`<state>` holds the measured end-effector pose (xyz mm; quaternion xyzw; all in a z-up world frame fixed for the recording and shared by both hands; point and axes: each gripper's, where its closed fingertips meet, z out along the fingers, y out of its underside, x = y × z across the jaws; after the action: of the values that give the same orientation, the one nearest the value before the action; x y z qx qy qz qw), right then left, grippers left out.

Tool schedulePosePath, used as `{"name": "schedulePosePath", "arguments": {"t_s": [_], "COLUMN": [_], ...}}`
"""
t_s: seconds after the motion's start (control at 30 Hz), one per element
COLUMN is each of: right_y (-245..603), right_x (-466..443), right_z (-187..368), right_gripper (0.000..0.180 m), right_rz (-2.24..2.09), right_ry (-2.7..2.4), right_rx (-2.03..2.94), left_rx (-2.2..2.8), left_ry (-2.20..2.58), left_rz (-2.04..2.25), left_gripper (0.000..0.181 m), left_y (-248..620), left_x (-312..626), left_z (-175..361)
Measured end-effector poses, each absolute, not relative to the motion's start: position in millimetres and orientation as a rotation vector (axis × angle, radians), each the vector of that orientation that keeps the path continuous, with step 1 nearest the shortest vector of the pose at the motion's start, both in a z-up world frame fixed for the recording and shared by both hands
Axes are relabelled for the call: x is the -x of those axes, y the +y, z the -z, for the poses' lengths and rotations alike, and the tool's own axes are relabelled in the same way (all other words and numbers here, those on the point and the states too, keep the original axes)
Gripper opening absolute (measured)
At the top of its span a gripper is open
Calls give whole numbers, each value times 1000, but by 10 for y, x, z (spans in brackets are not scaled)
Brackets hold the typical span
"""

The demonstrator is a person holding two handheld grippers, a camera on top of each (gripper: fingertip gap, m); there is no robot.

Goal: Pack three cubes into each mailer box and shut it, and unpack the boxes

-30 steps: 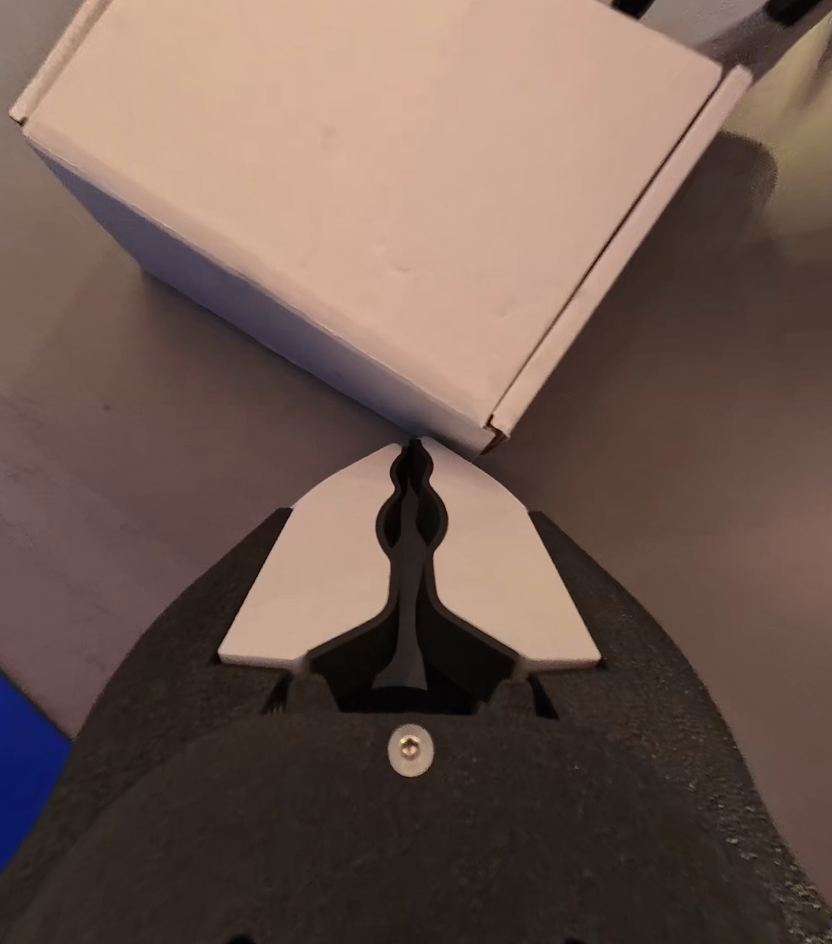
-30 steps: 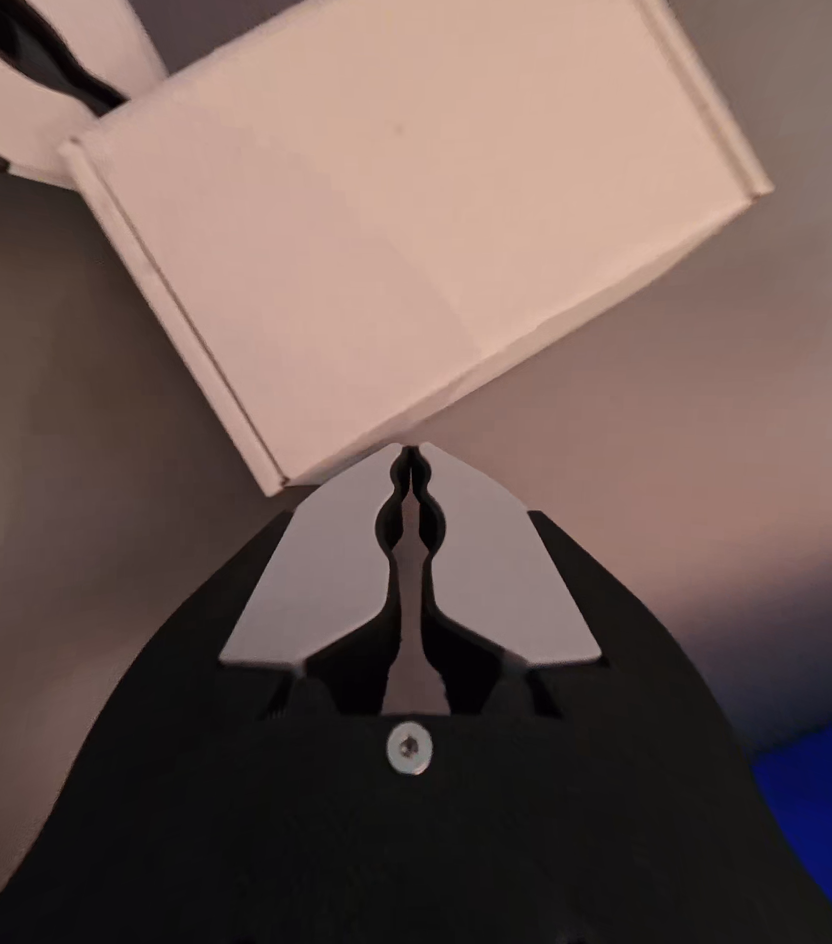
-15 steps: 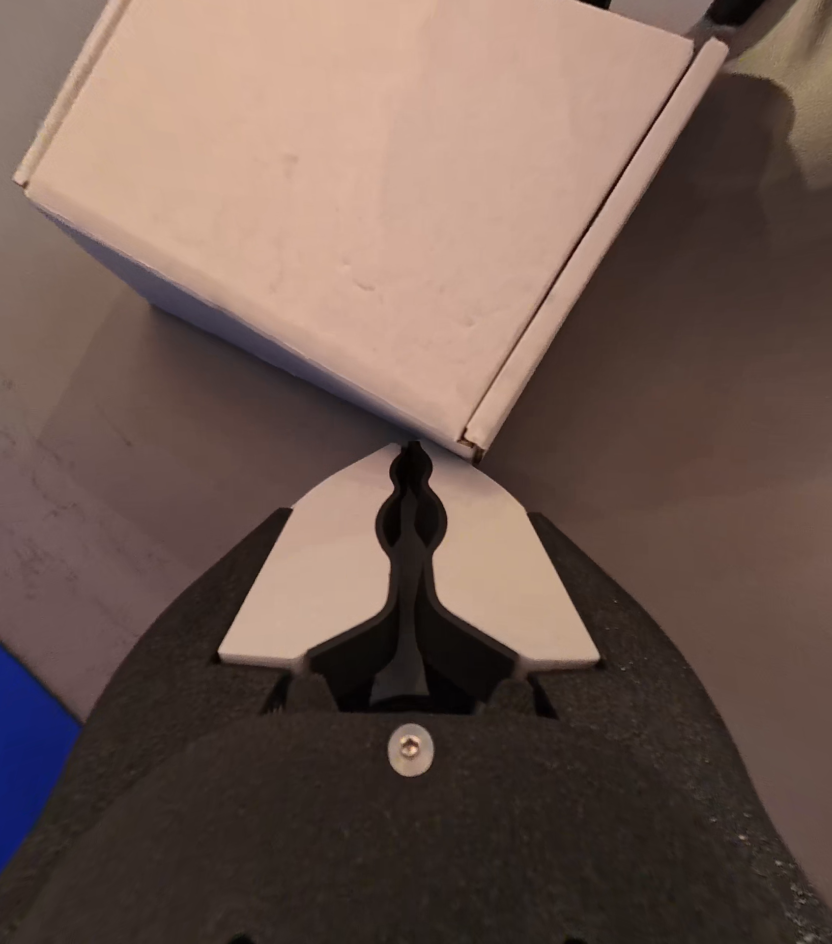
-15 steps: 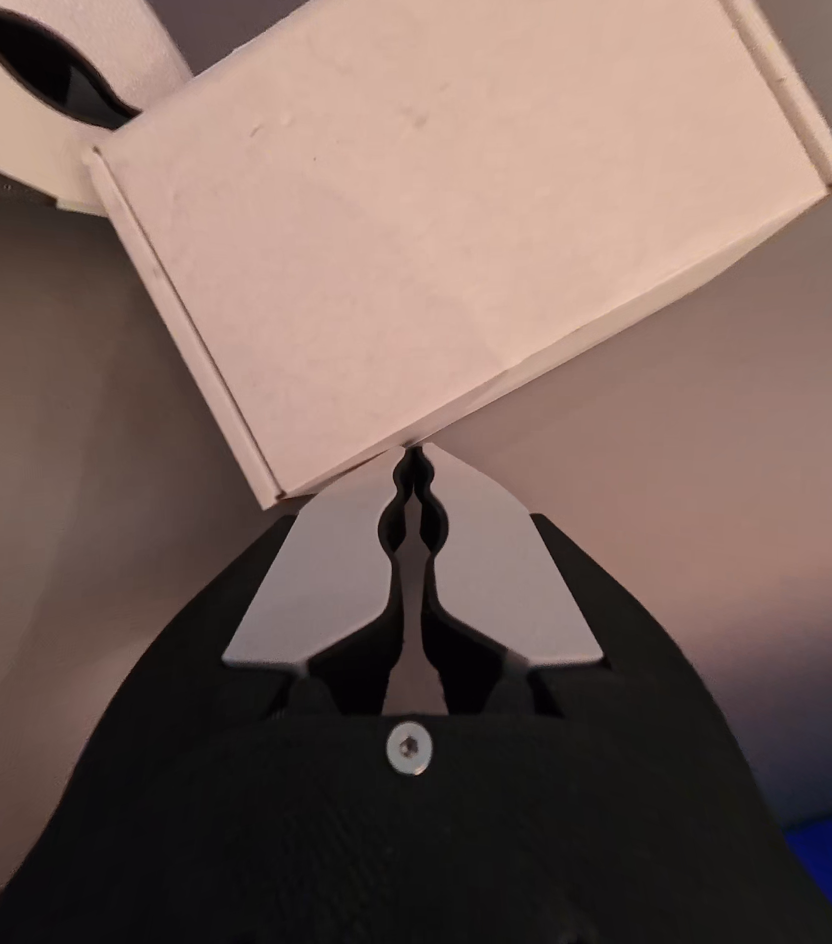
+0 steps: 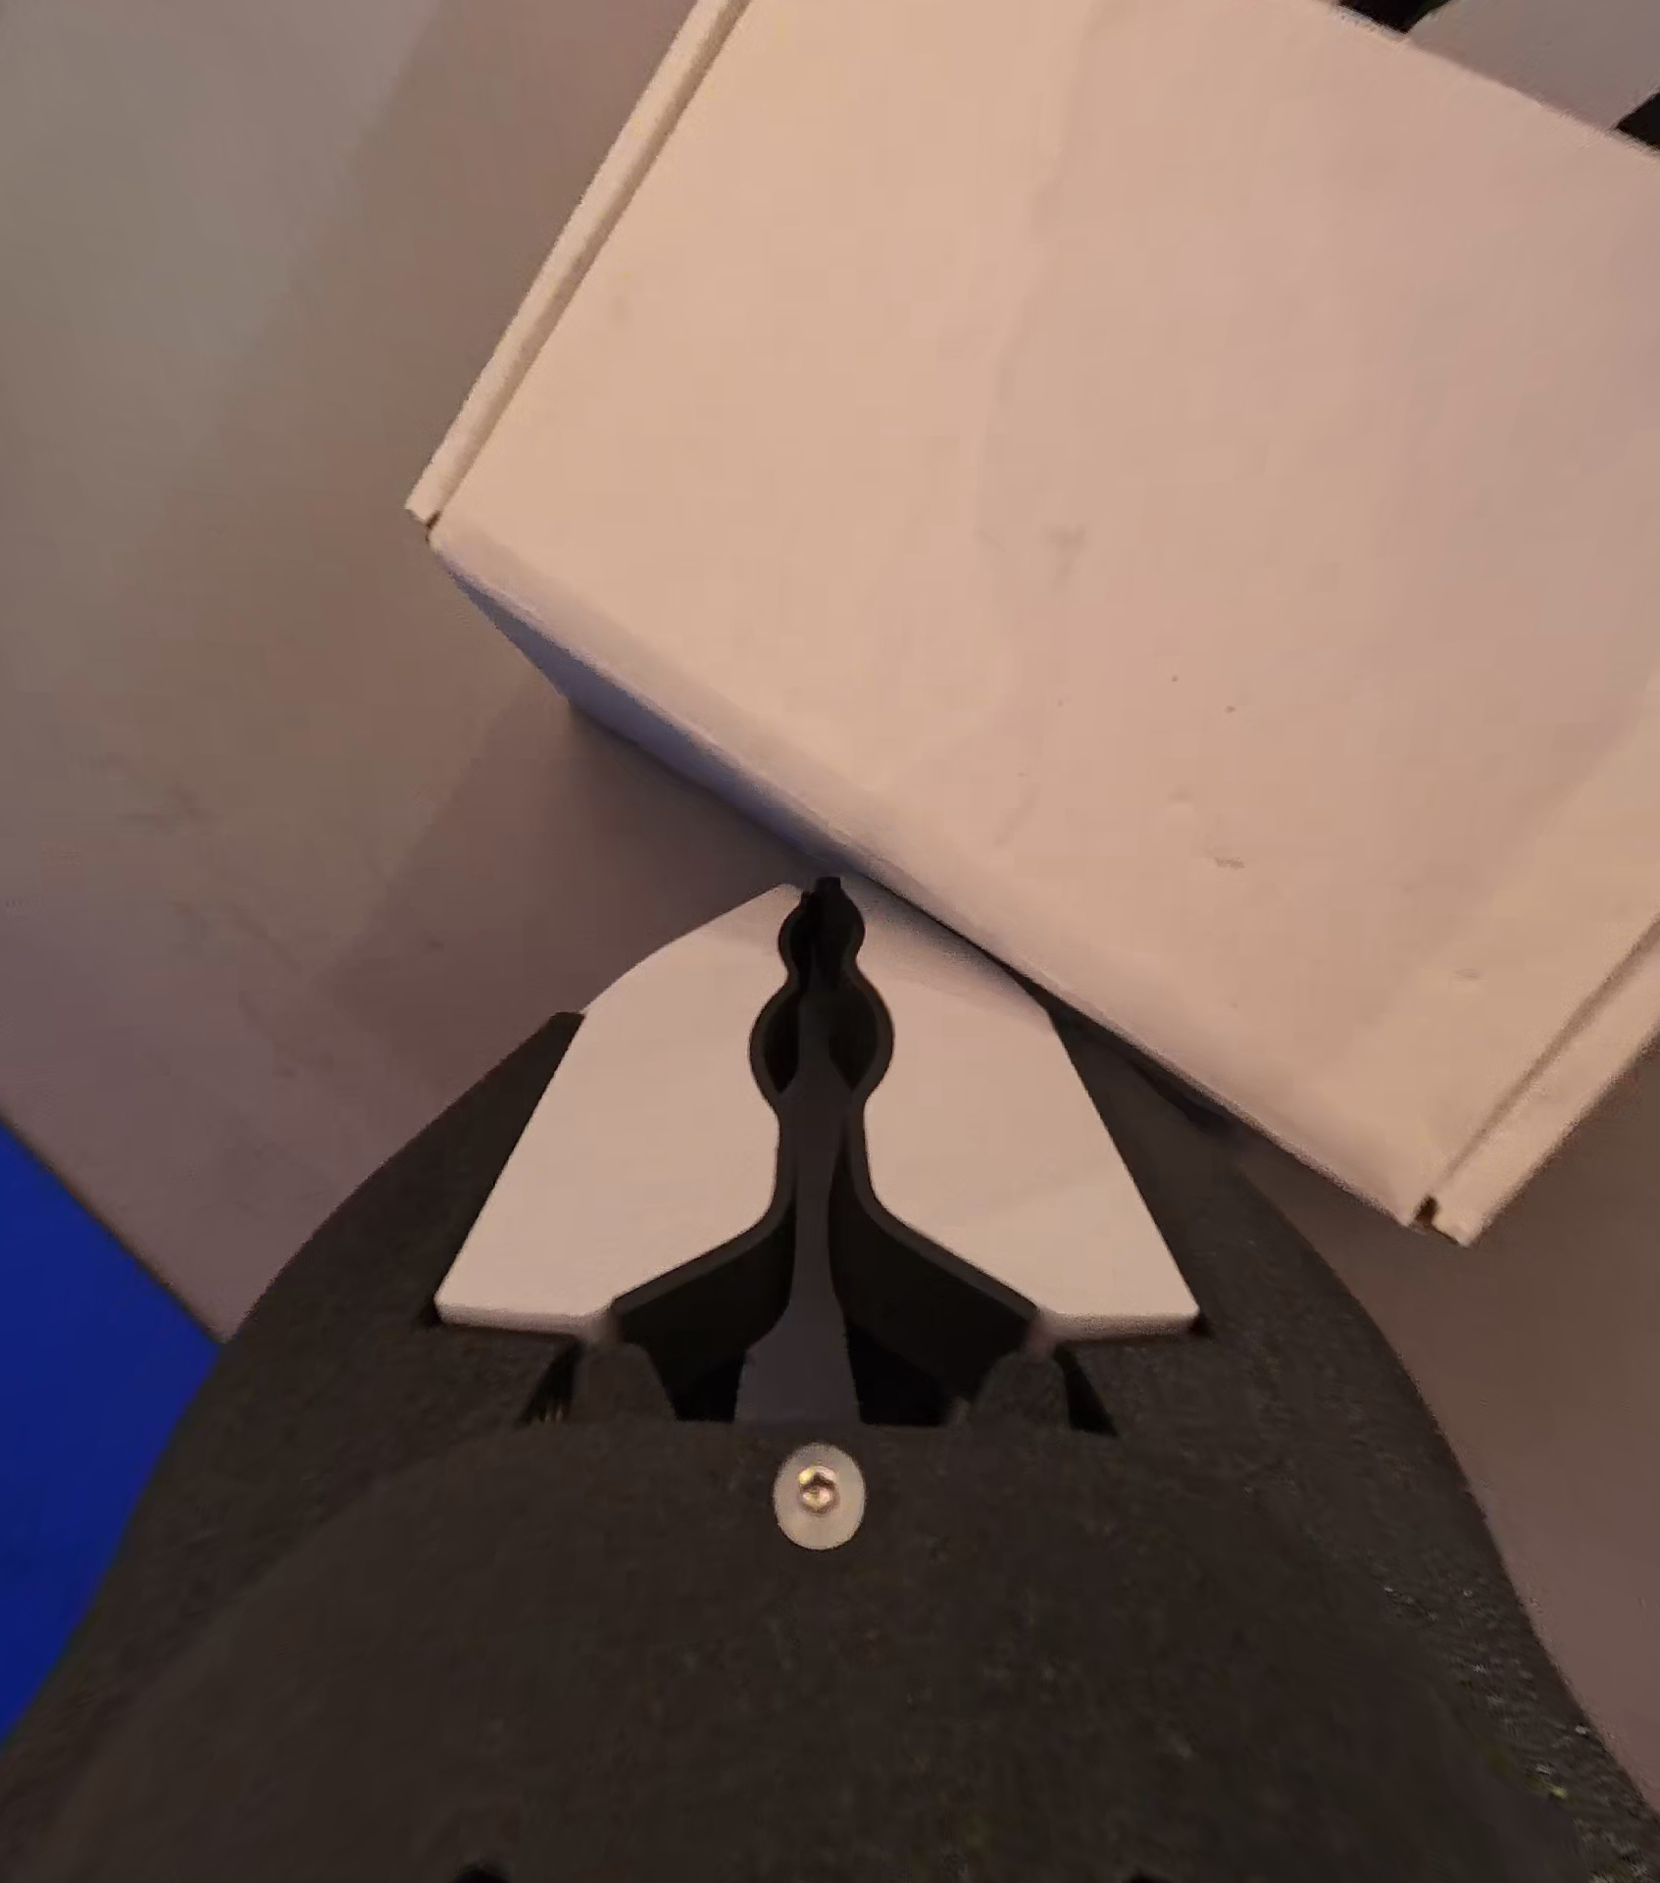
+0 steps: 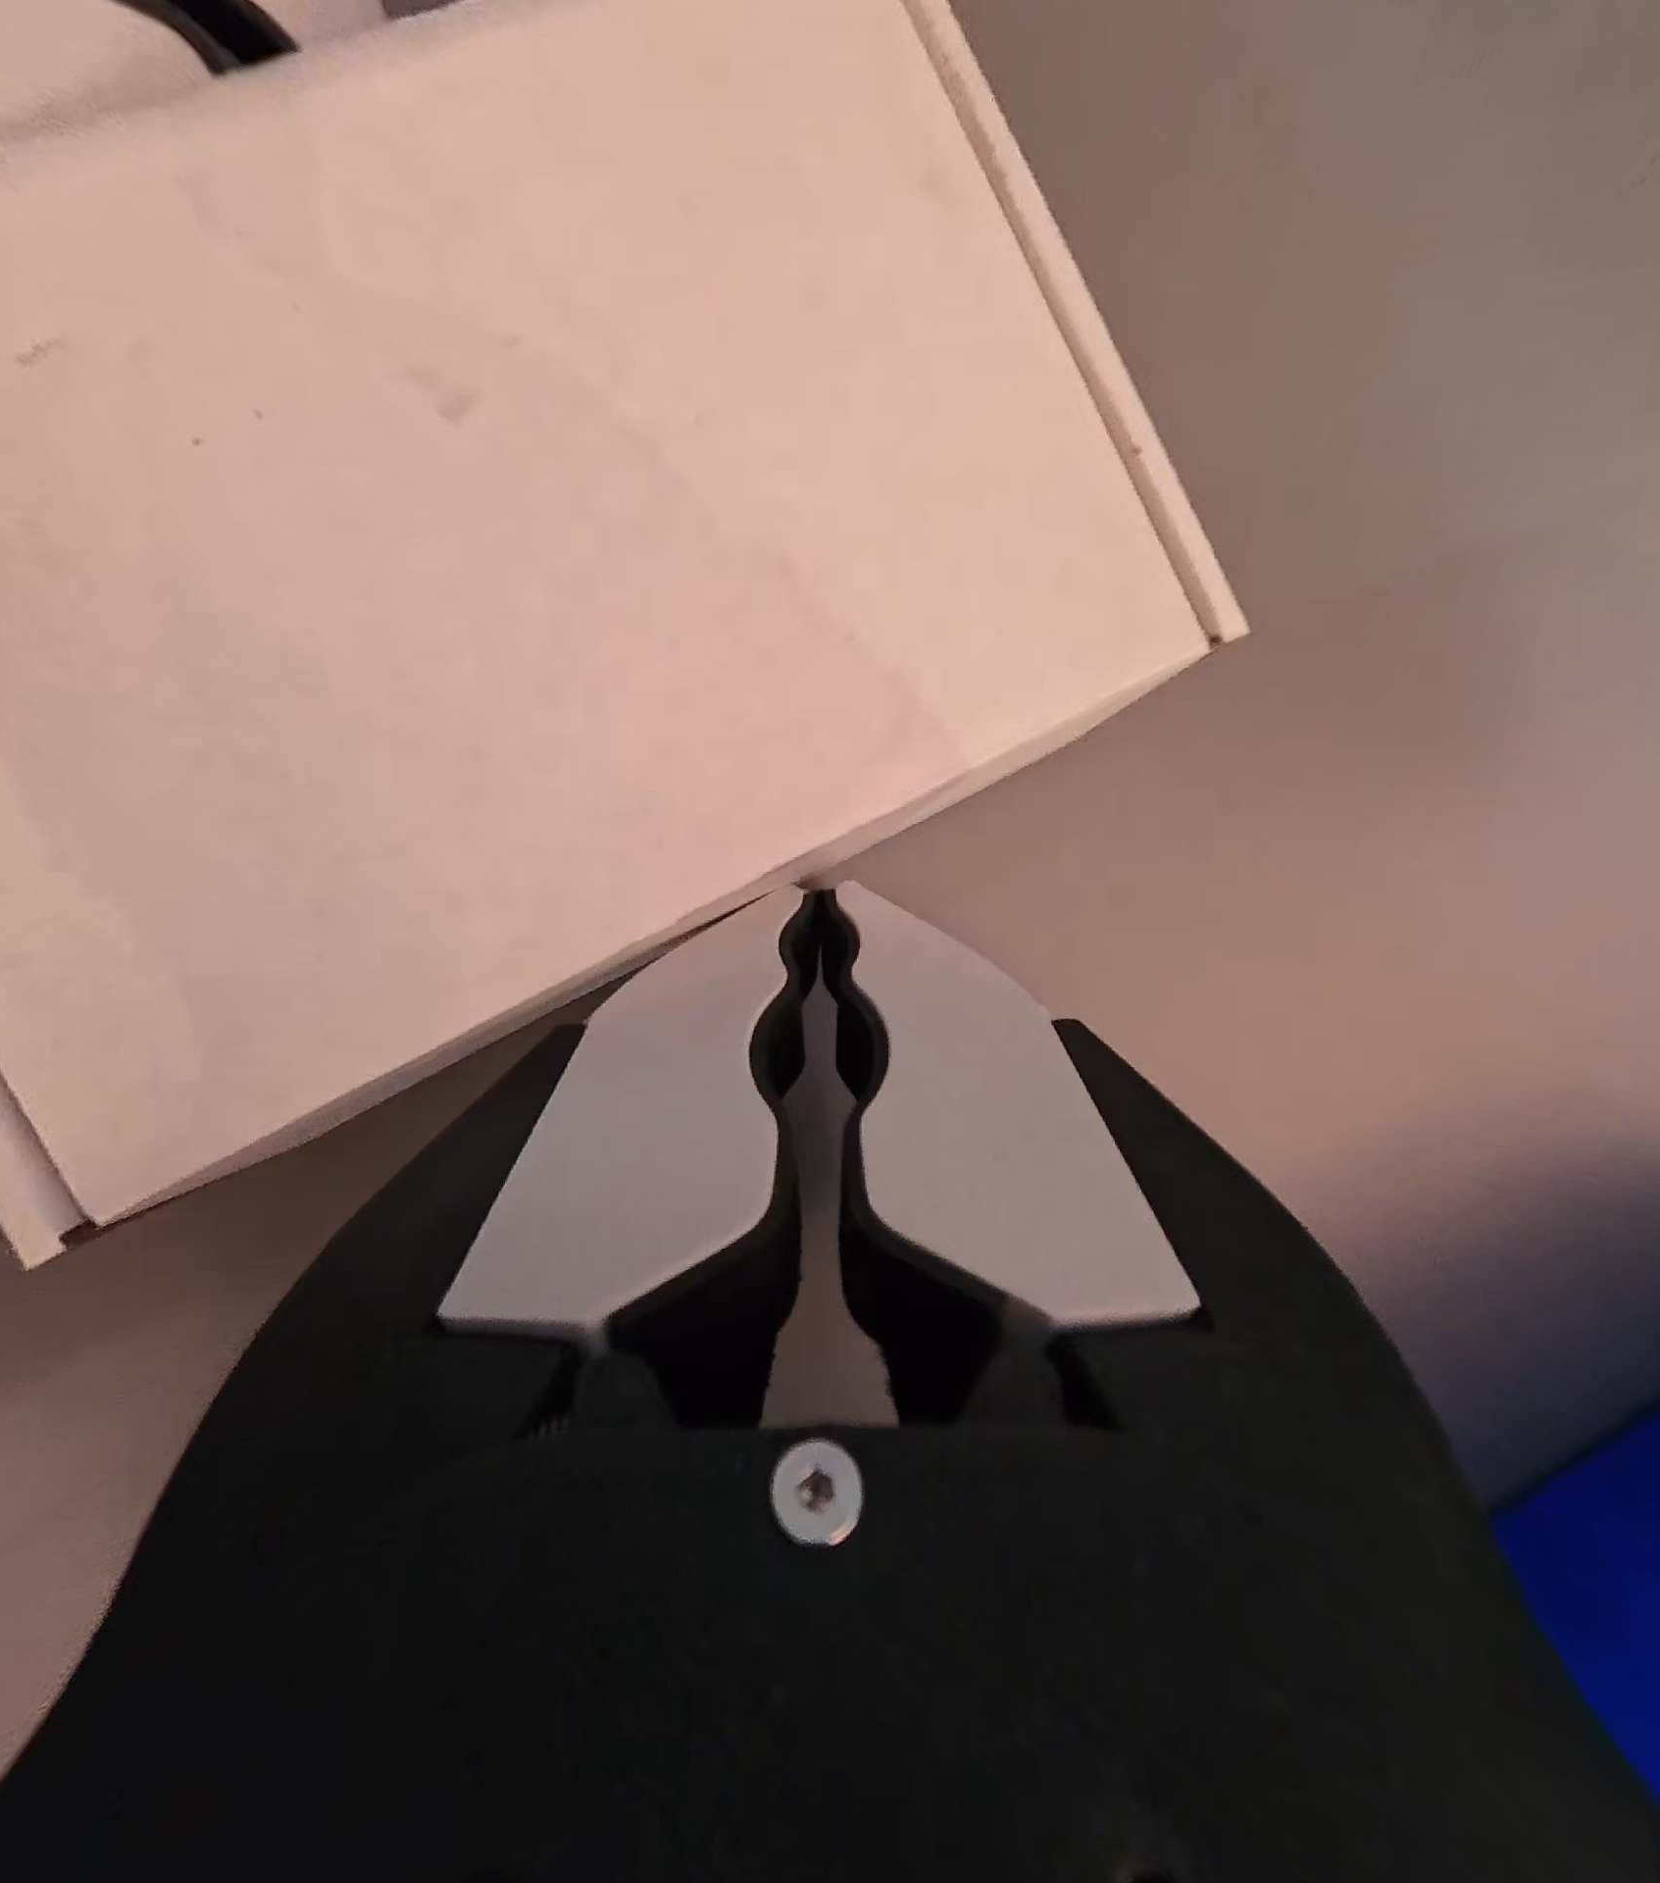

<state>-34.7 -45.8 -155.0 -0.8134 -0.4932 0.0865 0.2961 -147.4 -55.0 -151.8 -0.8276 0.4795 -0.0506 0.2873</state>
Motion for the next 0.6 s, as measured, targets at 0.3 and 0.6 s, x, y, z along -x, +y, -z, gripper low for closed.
{"name": "schedulePosePath", "arguments": {"t_s": [0.3,0.6], "right_y": [-530,-151], "right_x": [377,141], "right_z": [1549,1511], "right_gripper": [0,1], "right_rz": [-306,-65], "right_ry": [-1282,-1065], "right_rx": [2240,2276], "left_rx": [2134,2223], "left_ry": [1262,1114], "left_rz": [217,147], "left_gripper": [0,0], "left_y": [-575,-304], "left_x": [1404,1531], "left_z": [1537,1435]}}
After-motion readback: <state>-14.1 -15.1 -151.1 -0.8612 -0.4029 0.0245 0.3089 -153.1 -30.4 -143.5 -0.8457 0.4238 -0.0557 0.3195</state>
